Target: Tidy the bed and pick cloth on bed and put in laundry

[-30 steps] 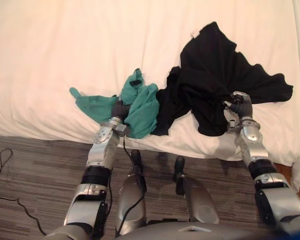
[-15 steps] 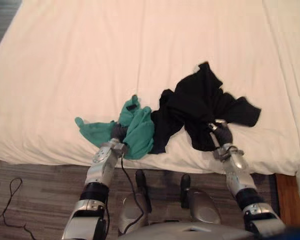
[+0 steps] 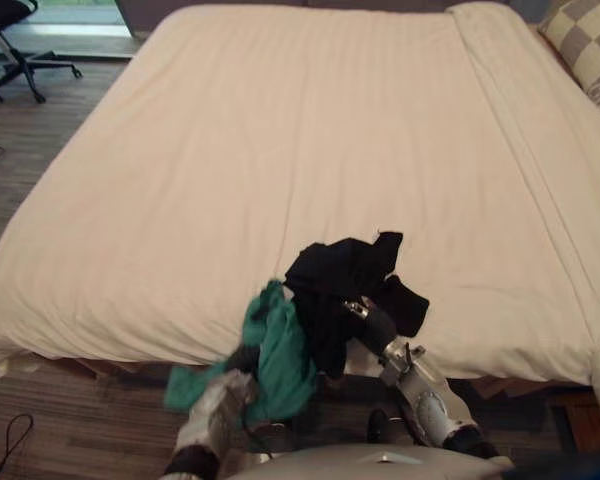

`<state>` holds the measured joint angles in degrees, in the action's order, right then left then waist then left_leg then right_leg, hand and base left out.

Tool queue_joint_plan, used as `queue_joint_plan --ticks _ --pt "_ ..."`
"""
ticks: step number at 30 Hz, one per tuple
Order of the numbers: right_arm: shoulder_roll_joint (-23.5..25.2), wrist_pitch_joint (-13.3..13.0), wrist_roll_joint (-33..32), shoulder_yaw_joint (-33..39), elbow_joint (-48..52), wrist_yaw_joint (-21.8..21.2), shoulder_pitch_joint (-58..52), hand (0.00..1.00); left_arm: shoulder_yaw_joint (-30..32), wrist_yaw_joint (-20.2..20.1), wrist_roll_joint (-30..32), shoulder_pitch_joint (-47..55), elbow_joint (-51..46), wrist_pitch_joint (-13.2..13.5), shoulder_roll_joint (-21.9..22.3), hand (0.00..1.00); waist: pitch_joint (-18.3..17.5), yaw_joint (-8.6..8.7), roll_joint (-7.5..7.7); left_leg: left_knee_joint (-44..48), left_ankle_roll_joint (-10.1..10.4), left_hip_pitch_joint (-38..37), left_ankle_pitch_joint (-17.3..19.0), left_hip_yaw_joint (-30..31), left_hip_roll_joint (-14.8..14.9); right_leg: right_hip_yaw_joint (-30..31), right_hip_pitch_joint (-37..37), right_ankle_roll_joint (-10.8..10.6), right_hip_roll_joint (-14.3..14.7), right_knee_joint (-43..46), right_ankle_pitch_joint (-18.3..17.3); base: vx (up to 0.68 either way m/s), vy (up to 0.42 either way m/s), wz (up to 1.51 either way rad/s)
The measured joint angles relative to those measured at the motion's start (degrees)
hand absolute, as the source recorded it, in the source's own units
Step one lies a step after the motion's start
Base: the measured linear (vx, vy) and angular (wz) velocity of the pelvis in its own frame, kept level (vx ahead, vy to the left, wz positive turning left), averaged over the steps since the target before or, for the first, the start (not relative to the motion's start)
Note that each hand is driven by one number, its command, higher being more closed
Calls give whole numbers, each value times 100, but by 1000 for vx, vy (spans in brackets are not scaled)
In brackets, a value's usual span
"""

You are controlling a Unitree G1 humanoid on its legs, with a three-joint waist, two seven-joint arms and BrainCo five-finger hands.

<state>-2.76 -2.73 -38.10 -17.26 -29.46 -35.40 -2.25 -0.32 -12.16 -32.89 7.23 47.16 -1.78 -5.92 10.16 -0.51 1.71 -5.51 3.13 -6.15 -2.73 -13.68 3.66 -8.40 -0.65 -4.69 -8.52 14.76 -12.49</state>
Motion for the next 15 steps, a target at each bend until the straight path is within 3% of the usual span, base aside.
queue_joint_plan --ticks 2,3,4,5,6,8,9,10,11,13,14,15 --pt "3 127 21 54 -249 -44 -184 100 -40 143 -31 -2 107 25 -88 100 -58 66 83 -5 -36 -9 -28 425 -181 24 2 -54 -162 501 -379 35 13 97" --pt "-11 169 98 114 -425 -33 -353 100 -77 244 -29 19 197 17 -112 100 -111 172 150 -8 -66 -14 -49 783 -334 445 -42 16 -168 811 -603 45 28 155" --pt "-9 113 186 175 -637 41 -482 100 -79 367 -14 9 251 -4 -90 100 -152 251 215 -27 -115 -15 -92 1200 -426 690 -146 96 -151 1039 -676 38 55 175" --pt "-9 111 271 246 -772 80 -507 100 -72 405 -11 11 266 -9 -82 100 -137 285 185 -26 -110 -15 -130 1382 -471 750 -227 133 -128 1080 -696 3 26 183" --pt "8 28 470 360 -1112 204 -525 100 -47 524 59 11 263 -40 -85 100 -158 286 163 -27 -89 -9 -206 1730 -480 796 -365 212 -102 1011 -790 -13 -29 154" --pt "14 -243 901 624 -1639 325 -513 100 137 668 261 20 254 -89 -61 100 -261 167 217 -35 -33 174 -322 2033 -605 593 -608 118 -161 617 -999 -31 -77 120" --pt "0 -394 1154 883 -1851 418 -457 100 250 783 397 23 254 -142 15 100 -301 111 142 -37 -148 361 -319 2072 -590 343 -639 71 -155 518 -1050 -27 -123 134" --pt "11 -487 1398 1223 -1917 513 -538 100 394 855 589 27 239 -156 86 100 -300 187 130 -34 -488 550 -116 1505 -503 -123 -705 69 -232 405 -1004 -15 -143 165" --pt "6 -537 1535 1394 -1935 547 -608 100 496 863 691 26 225 -141 104 100 -317 253 169 -32 -680 642 21 1141 -483 -446 -768 65 -315 308 -965 51 -127 223" --pt "-87 -799 1950 1896 -2013 634 -801 100 588 882 843 -45 131 -106 265 100 -281 338 155 813 -783 1162 89 -549 -379 -1672 -961 58 -651 223 -897 192 -15 250" --pt "-107 -846 2072 1966 -2017 697 -853 100 590 881 918 -44 117 -76 299 100 -261 355 108 1035 -885 1216 21 -874 -356 -1881 -1074 58 -621 254 -896 201 137 262" --pt "-206 -907 2246 2088 -2099 815 -930 100 584 875 1004 19 101 5 371 100 -246 419 -40 1144 -1081 1270 -285 -1125 -442 -2184 -1139 65 -542 503 -896 95 167 225"
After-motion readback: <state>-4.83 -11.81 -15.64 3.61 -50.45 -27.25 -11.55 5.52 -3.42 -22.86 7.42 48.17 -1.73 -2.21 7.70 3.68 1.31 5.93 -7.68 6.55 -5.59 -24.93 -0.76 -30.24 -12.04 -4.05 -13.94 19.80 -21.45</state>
